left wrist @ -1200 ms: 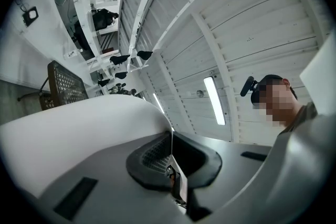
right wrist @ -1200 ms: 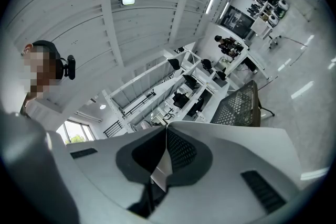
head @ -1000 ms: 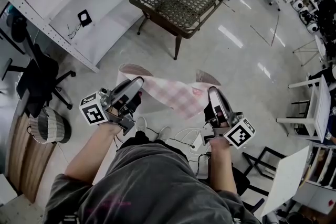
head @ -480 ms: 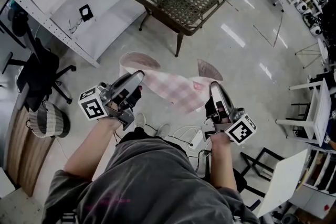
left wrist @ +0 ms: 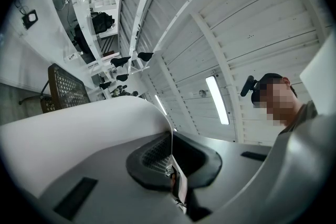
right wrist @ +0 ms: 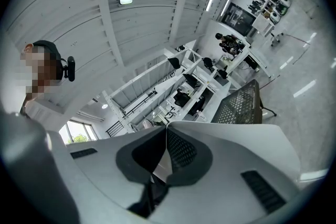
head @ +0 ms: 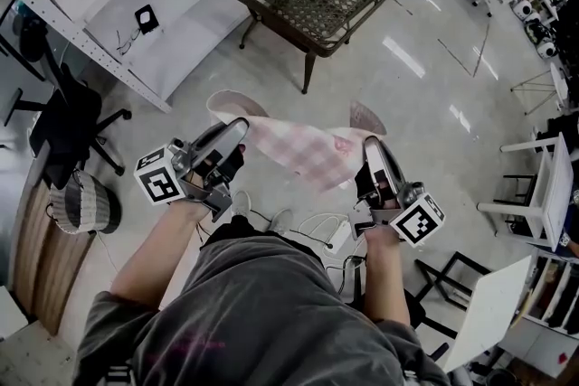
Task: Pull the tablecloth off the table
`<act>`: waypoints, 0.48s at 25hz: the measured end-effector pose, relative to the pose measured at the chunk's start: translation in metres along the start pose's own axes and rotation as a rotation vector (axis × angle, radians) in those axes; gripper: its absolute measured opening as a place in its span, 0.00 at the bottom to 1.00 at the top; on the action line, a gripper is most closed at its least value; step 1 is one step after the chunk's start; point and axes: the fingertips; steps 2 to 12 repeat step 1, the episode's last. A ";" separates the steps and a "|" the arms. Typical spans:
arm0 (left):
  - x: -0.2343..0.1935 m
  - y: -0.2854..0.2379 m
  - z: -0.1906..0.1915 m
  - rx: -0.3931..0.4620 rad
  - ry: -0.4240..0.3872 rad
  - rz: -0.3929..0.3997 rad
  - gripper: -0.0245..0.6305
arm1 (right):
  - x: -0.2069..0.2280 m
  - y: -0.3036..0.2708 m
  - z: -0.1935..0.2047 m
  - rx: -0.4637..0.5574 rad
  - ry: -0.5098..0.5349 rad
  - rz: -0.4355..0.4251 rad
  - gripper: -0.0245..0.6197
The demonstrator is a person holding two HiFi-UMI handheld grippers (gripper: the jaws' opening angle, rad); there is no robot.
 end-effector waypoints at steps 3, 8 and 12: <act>-0.001 0.000 0.000 -0.001 0.000 -0.001 0.04 | -0.001 -0.001 0.000 0.000 -0.001 -0.008 0.05; -0.001 0.000 0.000 -0.001 0.000 -0.001 0.04 | -0.001 -0.001 0.000 0.000 -0.001 -0.008 0.05; -0.001 0.000 0.000 -0.001 0.000 -0.001 0.04 | -0.001 -0.001 0.000 0.000 -0.001 -0.008 0.05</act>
Point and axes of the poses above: the fingertips, and each gripper's own axes: y backward along the fingers, x to its right, z out of its underside, and after that the axes turned 3 degrees about x, right-handed
